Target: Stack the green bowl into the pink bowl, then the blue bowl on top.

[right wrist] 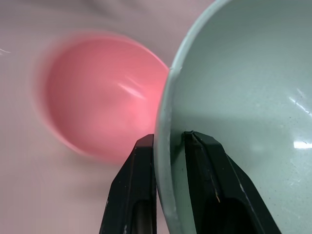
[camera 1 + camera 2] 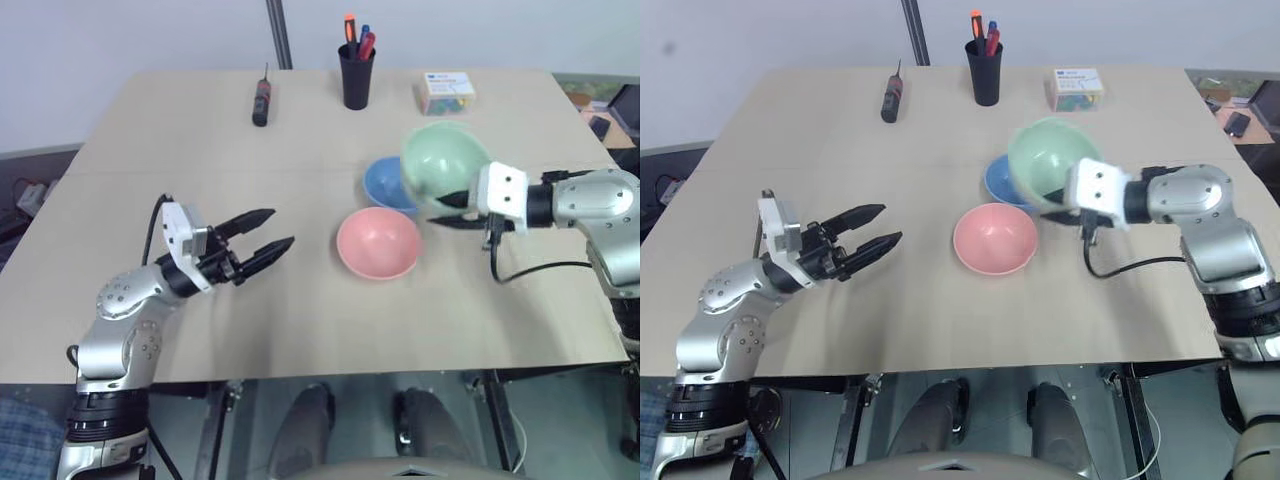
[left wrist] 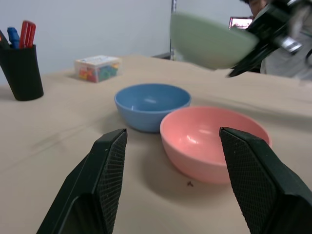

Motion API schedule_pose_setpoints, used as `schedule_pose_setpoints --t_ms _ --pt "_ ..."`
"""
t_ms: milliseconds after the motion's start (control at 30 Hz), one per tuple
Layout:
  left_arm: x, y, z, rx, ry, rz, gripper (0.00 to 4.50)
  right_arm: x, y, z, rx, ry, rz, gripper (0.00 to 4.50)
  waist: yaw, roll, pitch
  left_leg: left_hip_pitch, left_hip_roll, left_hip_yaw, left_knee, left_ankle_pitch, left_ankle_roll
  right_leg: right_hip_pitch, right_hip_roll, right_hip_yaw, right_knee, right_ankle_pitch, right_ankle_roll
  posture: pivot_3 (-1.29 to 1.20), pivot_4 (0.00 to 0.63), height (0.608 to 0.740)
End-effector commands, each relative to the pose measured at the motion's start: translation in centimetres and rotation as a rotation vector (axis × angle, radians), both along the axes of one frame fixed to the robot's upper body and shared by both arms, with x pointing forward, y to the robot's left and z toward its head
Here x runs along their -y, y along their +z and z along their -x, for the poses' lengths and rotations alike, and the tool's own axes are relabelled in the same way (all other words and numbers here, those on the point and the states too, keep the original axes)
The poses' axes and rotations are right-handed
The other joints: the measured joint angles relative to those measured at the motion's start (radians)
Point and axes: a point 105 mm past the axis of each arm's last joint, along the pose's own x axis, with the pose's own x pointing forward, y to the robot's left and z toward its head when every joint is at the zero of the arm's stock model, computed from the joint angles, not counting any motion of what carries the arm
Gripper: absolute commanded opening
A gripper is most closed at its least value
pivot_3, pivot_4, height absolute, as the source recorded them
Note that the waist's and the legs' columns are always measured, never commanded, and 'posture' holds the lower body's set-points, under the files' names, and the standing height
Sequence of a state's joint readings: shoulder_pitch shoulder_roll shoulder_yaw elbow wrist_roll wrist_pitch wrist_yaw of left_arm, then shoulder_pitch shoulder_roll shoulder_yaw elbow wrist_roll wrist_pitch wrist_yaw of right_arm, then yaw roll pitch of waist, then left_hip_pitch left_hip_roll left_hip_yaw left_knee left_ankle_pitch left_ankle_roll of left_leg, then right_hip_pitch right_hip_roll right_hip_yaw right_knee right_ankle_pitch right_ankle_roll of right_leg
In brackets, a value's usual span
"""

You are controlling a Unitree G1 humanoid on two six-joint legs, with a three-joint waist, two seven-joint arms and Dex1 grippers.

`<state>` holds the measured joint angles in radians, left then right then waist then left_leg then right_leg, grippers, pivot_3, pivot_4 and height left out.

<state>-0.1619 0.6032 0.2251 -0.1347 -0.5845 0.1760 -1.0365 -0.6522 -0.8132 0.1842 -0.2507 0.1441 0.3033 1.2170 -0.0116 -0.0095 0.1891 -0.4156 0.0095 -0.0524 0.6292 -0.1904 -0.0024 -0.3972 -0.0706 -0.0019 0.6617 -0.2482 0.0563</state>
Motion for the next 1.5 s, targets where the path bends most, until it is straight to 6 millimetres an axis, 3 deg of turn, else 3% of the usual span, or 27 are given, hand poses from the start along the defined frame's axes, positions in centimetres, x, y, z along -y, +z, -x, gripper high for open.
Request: schedule_pose_setpoints --t_ms 33,400,433,500,600,1067,1167,1300,1500 --pt "0.2 0.7 -0.2 0.047 -0.031 -0.033 3.19 -2.1 0.5 2.2 0.02 0.097 0.058 0.44 0.0 0.0 0.0 0.0 0.0 0.0 0.0 0.0 0.0 0.0 0.0 0.0 0.0 0.0 0.0 0.0 0.15 0.74" --pt "0.9 0.7 -0.6 0.052 -0.063 -0.031 3.19 -5.0 1.0 1.8 0.07 0.115 0.032 0.44 -0.003 0.0 0.0 0.0 0.0 0.0 0.0 0.0 0.0 -0.001 0.0 0.0 0.0 0.0 0.0 0.0 0.15 0.74" --pt "1.0 0.7 -0.6 0.054 -0.064 -0.03 3.19 -5.1 1.0 1.8 0.07 0.116 0.029 1.46 -0.003 0.0 0.0 0.0 0.0 0.0 0.0 0.0 0.0 -0.001 0.0 0.0 0.0 0.0 0.0 0.0 0.15 0.74" --pt "1.0 0.8 -0.7 0.058 -0.066 -0.029 3.19 -5.3 1.2 1.9 0.074 0.119 0.018 2.07 -0.001 0.0 0.0 -0.001 0.0 0.0 0.0 0.0 0.0 -0.001 0.0 0.0 0.0 0.0 0.0 0.0 0.15 0.74" --pt "1.1 0.8 -0.7 0.06 -0.066 -0.029 3.19 -5.5 1.5 1.7 0.085 0.105 -0.002 3.49 -0.002 0.0 0.0 -0.001 0.0 0.0 0.0 0.0 0.0 -0.001 0.0 0.0 0.0 0.0 0.0 0.0 0.15 0.74" --pt "1.1 0.7 -0.9 0.059 -0.069 -0.029 3.19 -5.1 4.2 0.3 0.129 0.021 -0.12 3.49 -0.002 0.0 0.0 -0.001 0.0 0.0 0.0 0.0 0.0 -0.001 0.0 0.0 0.0 0.0 0.0 0.0 0.15 0.74" --pt "1.2 0.7 -0.9 0.06 -0.07 -0.03 3.19 -4.3 5.0 -1.3 0.173 -0.035 -0.118 3.49 -0.003 0.0 0.0 -0.001 0.0 0.0 0.0 0.0 0.0 -0.001 0.0 0.0 0.0 0.0 0.0 0.0 0.15 0.74" --pt "1.3 0.6 -0.8 0.061 -0.074 -0.026 3.19 -2.3 4.6 -4.1 0.227 -0.103 -0.049 3.49 -0.001 0.0 0.0 0.0 0.0 0.0 0.0 0.0 0.0 -0.001 0.0 0.0 0.0 0.0 0.0 0.0 0.15 0.74" --pt "1.4 0.9 -0.9 0.069 -0.08 -0.021 3.19 1.6 1.8 -8.4 0.281 -0.158 0.173 3.49 -0.005 0.0 0.0 -0.001 0.0 0.001 0.0 0.0 0.0 -0.001 0.0 0.0 0.0 0.0 0.0 0.0 0.15 0.74"
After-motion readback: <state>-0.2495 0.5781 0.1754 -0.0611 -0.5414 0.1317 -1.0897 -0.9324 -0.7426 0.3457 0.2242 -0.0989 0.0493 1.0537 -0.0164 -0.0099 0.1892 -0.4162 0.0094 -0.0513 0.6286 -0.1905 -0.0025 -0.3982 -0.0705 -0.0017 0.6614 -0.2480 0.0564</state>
